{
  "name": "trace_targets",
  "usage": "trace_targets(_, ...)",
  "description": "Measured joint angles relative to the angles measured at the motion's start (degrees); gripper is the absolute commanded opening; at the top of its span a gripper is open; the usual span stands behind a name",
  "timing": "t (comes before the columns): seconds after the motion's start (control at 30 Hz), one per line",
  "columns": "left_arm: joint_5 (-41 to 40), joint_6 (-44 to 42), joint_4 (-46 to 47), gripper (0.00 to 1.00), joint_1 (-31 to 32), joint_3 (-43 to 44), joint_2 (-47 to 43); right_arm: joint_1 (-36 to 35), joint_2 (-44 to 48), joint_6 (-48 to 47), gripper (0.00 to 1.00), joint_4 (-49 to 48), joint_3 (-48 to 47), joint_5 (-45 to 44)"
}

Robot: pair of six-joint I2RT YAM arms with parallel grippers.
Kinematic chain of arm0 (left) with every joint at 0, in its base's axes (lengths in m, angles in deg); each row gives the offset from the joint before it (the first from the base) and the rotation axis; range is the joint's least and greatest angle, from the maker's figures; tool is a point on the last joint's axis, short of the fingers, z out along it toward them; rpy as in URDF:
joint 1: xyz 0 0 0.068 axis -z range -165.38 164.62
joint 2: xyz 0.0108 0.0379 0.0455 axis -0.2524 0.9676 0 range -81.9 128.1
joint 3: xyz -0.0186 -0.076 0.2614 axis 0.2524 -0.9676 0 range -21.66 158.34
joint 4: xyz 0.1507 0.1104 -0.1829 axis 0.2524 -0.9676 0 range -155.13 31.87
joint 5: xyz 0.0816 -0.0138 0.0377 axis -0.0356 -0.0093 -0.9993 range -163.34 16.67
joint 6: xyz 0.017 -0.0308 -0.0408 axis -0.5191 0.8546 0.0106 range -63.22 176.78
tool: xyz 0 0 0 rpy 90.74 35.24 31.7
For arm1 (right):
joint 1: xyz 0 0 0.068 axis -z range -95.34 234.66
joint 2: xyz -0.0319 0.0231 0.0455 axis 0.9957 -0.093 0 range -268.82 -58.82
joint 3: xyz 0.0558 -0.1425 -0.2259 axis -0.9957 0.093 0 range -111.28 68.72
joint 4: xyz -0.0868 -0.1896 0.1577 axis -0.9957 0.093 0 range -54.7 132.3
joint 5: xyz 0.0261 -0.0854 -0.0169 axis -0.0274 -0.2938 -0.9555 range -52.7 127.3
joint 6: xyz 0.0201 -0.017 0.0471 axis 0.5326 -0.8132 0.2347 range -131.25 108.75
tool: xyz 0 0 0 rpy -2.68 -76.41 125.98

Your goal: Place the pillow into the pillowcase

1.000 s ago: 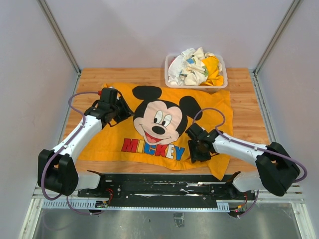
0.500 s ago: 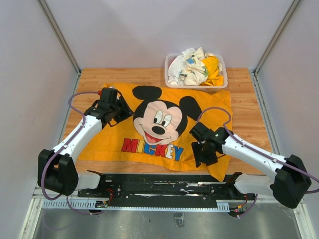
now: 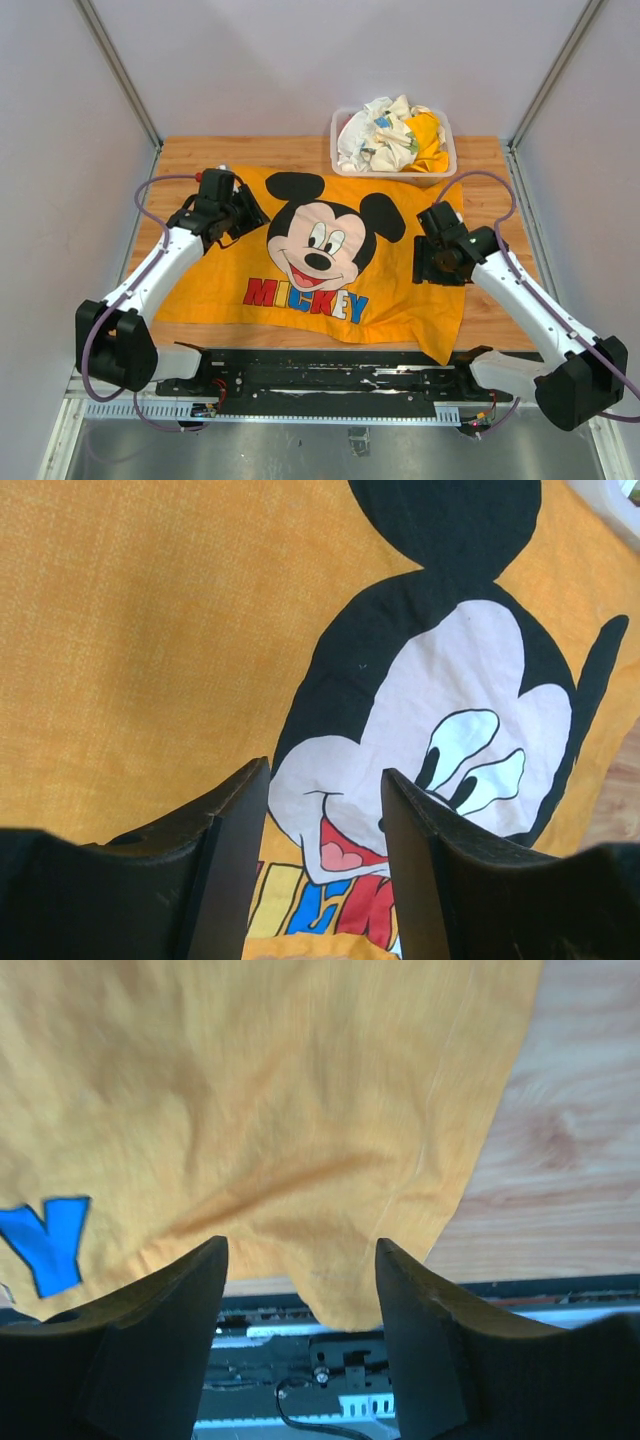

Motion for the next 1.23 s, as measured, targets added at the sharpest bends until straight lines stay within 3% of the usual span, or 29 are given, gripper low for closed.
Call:
trace_targets(0.13, -0.72, -1.25, -0.13, 0.64, 0.0, 0.76, -0.59, 1.97, -0.55, -2.62, 0.7, -1.55, -5.7, -1.64)
trace_targets(0.27, -1.27, -2.08, -0.24, 0.83, 0.0, 1.14, -1.18, 3.69, -0.55, -4.96, 0.85, -3.52, -8.68, -1.97)
trace_targets(0.4, -1.84, -2.05, -0.24, 0.89, 0.0, 1.14, -1.95, 5.38, -0.5, -6.84, 0.95, -5.77, -10.23, -1.84)
trace_targets(0.47, -1.86, -1.99, -0.17, 0.97, 0.0, 1.14, -2.43, 5.66, -0.48, -7.56, 0.99, -6.93, -10.6, -1.79)
trace_targets(1.23, -2.51, -2.19, 0.79, 0.99, 0.0, 1.14, -4.37, 6.95, -1.36, -10.58, 0.98, -11.87, -11.02, 0.76)
